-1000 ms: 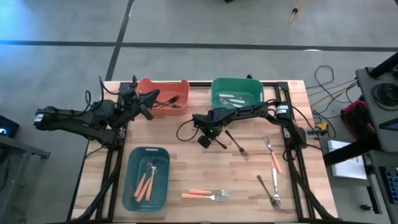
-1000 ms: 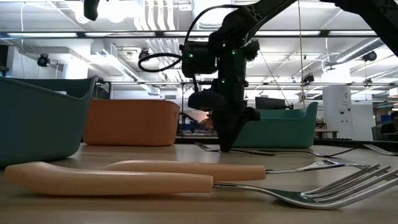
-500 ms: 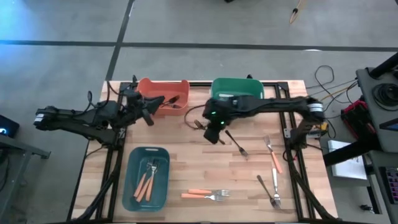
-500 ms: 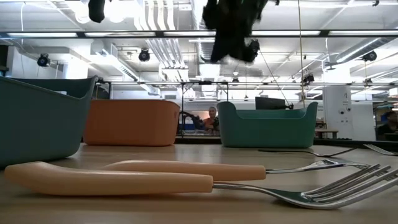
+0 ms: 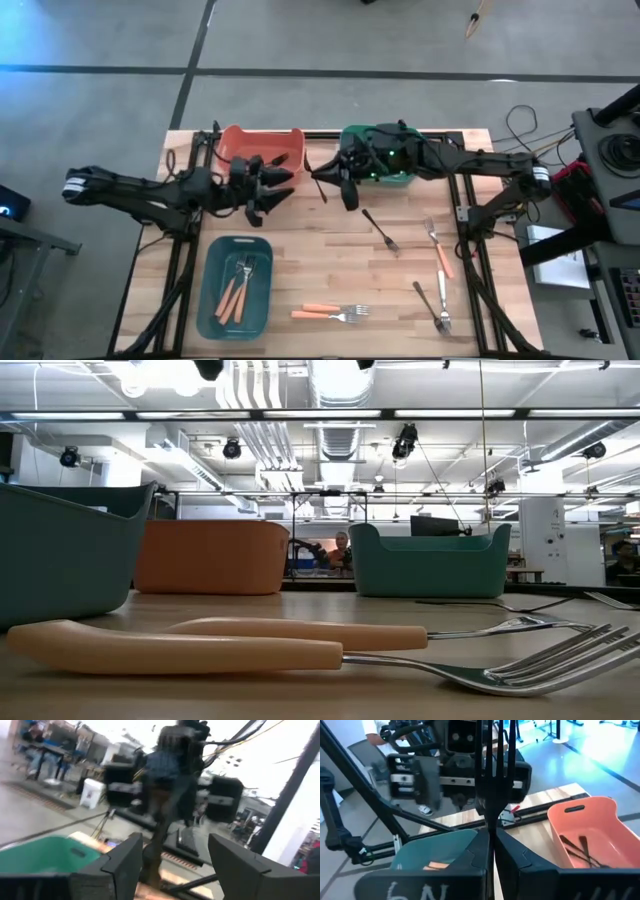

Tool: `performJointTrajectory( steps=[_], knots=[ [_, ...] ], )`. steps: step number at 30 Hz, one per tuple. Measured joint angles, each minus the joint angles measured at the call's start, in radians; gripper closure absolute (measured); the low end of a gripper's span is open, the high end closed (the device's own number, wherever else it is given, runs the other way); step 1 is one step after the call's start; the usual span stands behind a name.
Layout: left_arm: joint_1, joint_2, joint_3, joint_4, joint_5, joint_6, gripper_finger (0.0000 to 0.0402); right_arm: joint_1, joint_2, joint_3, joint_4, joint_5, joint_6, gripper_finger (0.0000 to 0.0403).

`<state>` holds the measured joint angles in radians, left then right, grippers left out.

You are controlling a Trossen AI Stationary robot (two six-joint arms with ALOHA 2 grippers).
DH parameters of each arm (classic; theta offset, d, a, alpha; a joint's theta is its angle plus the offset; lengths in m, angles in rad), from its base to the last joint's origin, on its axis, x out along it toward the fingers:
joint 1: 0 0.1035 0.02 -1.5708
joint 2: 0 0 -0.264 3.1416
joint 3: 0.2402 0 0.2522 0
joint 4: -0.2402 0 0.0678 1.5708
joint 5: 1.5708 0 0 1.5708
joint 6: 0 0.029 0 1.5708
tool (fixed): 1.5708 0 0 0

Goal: Sort silverware by color (type)
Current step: Put the black fork into the orange bin

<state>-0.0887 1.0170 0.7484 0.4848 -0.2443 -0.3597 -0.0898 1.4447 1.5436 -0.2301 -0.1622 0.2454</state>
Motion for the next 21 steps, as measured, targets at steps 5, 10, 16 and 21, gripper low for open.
performJointTrajectory(
  steps=[5,10,16,21],
  knots=[
    [0.001,0.096,0.059,0.028,0.000,0.021,0.0191,0.006,0.018,-0.002,0.056,-0.041,-0.022,0.0394],
    [0.001,0.174,0.128,0.025,0.025,0.044,0.0199,0.005,0.030,-0.001,0.071,-0.074,-0.022,0.0394],
    [0.001,0.204,0.177,0.030,0.035,0.089,0.0214,0.009,0.032,-0.001,0.068,-0.106,-0.030,0.0394],
    [0.002,0.201,0.175,0.022,0.025,0.089,0.0255,0.011,0.032,-0.002,0.067,-0.104,-0.037,0.0394]
  ],
)
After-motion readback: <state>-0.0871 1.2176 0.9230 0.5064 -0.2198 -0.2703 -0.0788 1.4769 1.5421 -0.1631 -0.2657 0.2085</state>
